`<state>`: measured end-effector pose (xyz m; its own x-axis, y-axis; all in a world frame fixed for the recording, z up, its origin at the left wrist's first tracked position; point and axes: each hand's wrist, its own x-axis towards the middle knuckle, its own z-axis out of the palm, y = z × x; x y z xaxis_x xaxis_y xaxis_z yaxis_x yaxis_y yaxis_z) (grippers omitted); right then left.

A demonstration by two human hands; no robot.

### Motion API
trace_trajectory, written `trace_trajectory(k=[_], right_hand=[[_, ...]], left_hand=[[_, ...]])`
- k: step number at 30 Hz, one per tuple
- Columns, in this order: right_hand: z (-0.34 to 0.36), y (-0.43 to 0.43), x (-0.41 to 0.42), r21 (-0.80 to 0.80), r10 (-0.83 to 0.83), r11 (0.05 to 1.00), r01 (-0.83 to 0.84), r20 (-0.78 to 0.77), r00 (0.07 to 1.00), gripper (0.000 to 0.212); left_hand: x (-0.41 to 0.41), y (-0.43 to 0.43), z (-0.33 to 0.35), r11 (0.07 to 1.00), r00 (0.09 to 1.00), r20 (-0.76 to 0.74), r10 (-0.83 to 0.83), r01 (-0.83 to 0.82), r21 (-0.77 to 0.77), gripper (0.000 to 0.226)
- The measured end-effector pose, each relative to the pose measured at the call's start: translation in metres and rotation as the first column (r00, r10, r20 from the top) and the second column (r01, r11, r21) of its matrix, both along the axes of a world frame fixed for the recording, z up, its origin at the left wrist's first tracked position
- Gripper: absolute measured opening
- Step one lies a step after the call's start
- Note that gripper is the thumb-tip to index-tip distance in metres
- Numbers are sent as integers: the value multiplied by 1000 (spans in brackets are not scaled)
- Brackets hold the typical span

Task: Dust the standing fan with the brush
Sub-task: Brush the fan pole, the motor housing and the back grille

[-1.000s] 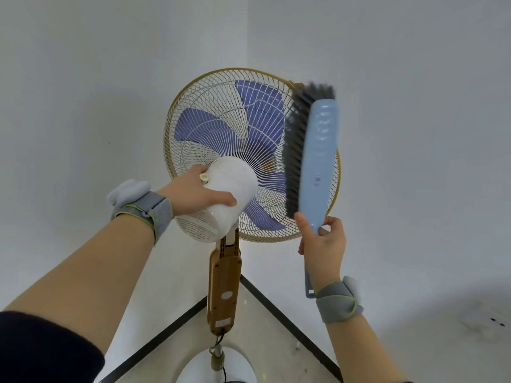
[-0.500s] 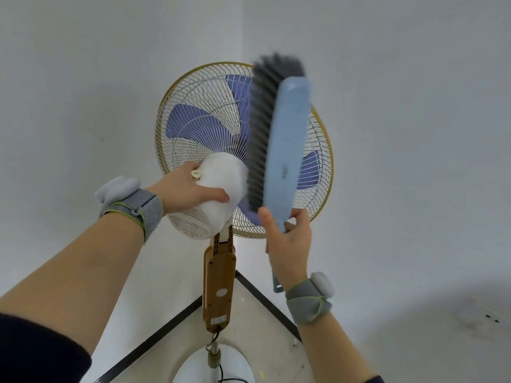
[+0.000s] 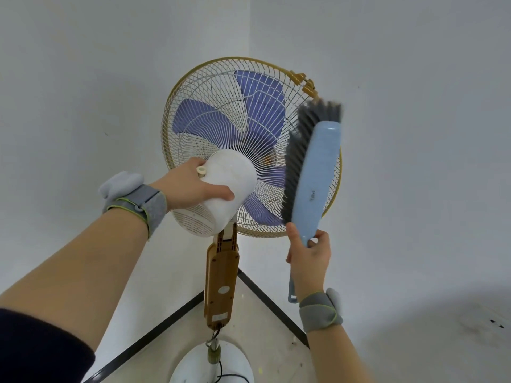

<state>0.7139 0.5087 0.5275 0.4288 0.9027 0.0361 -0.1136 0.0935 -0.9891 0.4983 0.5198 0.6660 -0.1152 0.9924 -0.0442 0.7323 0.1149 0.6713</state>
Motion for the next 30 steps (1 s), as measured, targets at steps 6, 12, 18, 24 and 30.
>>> trace_trajectory(k=[6,12,18,24,30], right_hand=[[7,0,20,30,-185,982,186,-32,982,44],[18,-11,-15,242,14,969,-45,128,992,44],[5,5,-58,68,172,978,-198,278,945,45],[-2,10,-25,7,23,1000,-26,283,959,43],[-4,3,15,-24,-12,1000,18,254,967,44]], left_hand=[[-1,1,0,1000,1000,-2,0,0,-4,84],[-2,-2,2,1000,999,47,-23,22,15,54],[-4,-2,1,1000,998,57,12,-12,-6,72],[-8,4,0,1000,999,40,27,-27,-14,89],[-7,9,-2,1000,999,34,5,-4,-22,90]])
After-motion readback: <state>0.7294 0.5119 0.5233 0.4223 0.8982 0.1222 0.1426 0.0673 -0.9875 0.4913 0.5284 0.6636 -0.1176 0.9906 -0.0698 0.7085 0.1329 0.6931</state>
